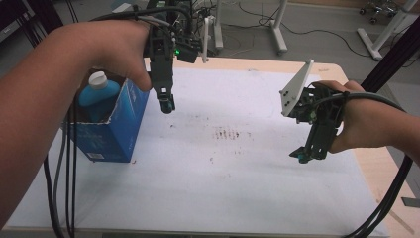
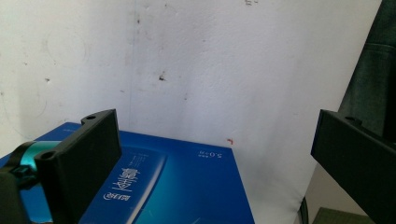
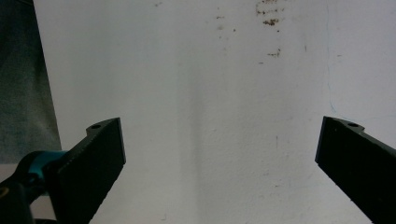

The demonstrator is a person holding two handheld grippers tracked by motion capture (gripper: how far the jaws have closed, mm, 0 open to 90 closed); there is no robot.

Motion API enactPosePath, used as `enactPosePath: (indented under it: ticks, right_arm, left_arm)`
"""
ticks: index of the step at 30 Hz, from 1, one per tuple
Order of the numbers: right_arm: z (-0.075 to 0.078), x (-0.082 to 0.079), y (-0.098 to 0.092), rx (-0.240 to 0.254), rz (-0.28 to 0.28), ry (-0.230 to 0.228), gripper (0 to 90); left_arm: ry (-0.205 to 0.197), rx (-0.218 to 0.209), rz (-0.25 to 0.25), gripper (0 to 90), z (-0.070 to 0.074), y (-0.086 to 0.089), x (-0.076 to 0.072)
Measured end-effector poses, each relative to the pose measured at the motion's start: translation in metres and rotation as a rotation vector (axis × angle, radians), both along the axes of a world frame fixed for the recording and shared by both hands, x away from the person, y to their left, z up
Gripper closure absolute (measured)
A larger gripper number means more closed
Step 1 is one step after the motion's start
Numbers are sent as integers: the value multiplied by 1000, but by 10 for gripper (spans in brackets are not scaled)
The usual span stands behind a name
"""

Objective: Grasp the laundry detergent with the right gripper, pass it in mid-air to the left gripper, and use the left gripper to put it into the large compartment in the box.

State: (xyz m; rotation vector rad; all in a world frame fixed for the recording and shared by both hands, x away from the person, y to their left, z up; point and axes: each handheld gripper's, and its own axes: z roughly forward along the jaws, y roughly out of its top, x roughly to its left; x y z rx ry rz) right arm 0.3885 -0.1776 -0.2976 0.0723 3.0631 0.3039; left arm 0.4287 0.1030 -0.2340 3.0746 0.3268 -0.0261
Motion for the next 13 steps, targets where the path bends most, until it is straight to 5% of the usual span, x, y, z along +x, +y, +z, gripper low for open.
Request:
enactPosePath:
  ticks: [13]
  right_arm:
    - [4, -1, -2, 17, -12, -29, 6]
  left_arm:
    - [1, 0, -2, 16, -1, 0, 0]
